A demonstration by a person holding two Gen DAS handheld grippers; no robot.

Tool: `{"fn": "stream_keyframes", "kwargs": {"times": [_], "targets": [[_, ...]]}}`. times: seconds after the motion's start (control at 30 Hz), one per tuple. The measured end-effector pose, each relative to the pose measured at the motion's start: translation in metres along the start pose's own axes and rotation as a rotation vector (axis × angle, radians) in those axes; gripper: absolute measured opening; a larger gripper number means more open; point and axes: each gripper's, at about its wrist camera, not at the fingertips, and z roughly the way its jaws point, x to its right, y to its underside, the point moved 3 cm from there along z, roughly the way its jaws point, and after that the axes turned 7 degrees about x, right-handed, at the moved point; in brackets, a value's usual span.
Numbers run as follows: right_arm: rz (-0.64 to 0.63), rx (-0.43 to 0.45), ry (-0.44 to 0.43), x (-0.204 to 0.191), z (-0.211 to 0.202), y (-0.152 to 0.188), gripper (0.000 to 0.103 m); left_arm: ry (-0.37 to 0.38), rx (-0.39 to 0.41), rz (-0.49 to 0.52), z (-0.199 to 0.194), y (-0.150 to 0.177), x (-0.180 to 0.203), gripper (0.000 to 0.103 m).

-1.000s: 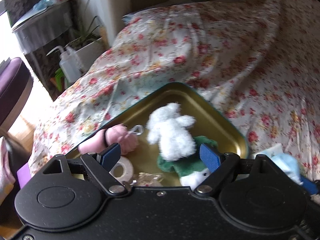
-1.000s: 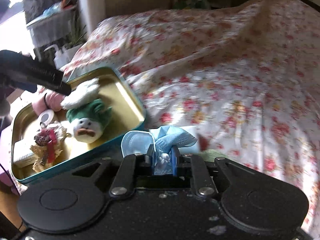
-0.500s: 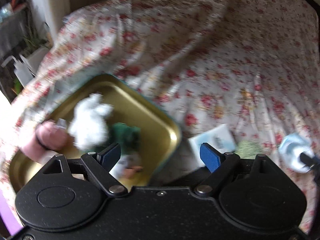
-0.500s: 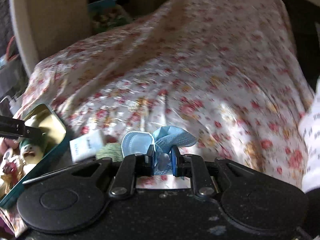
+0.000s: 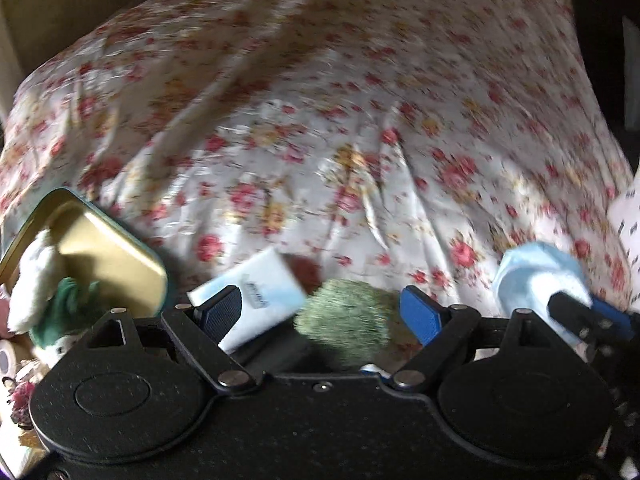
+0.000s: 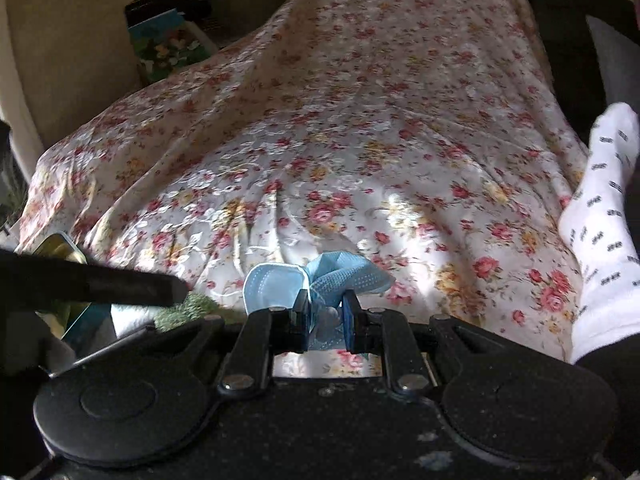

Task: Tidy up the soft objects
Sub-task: 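Move the left gripper to the green knit ball and grasp it, then lift the green knit ball with the left gripper while the right gripper holds the blue mask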

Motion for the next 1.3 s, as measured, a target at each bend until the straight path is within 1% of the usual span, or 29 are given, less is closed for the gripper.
{"fn": "stream_keyframes", "kwargs": {"times": [0.17,0.27,0.4,0.57,0.63,0.7,0.73,0.8,0.9,1.0,1.17,1.3], "targets": [[0.039,0.009,0.033,0.012,-0.001,-0.002,0.016,-0.018,-0.047,0.004,0.017,0.005,0.013,0.083],[0.041,0.013,0.032,0.014,-0.001,-0.003,0.016,-0.046,-0.075,0.01,0.028,0.009,0.014,0.083],[0.038,0.012,0.016,0.01,-0.001,-0.002,0.016,-0.04,-0.139,-0.016,0.043,0.015,0.012,0.083],[0.026,0.012,0.017,0.007,-0.001,0.0,0.016,-0.073,-0.132,0.019,0.046,0.016,0.018,0.082],[0.028,0.008,0.018,0.008,0.0,0.0,0.016,-0.084,-0.129,0.027,0.046,0.016,0.019,0.081],[0.031,0.008,0.018,0.009,0.0,0.0,0.016,-0.099,-0.117,0.042,0.045,0.016,0.022,0.065],[0.032,0.009,0.02,0.009,0.0,0.0,0.016,-0.088,-0.114,0.045,0.044,0.015,0.023,0.061],[0.033,0.005,0.02,0.009,0.002,0.001,0.016,-0.065,-0.115,0.039,0.045,0.014,0.023,0.059],[0.037,-0.003,0.022,0.009,0.003,0.002,0.016,-0.069,-0.11,0.025,0.044,0.013,0.023,0.057],[0.043,-0.003,0.031,0.012,0.006,0.003,0.016,-0.055,-0.106,0.004,0.039,0.011,0.021,0.057],[0.049,-0.026,0.033,0.013,0.014,0.008,0.016,-0.039,-0.069,-0.027,0.02,0.003,0.015,0.057],[0.025,-0.028,0.027,0.007,0.017,0.012,0.016,-0.007,-0.049,-0.061,0.005,-0.002,0.006,0.057]]}}
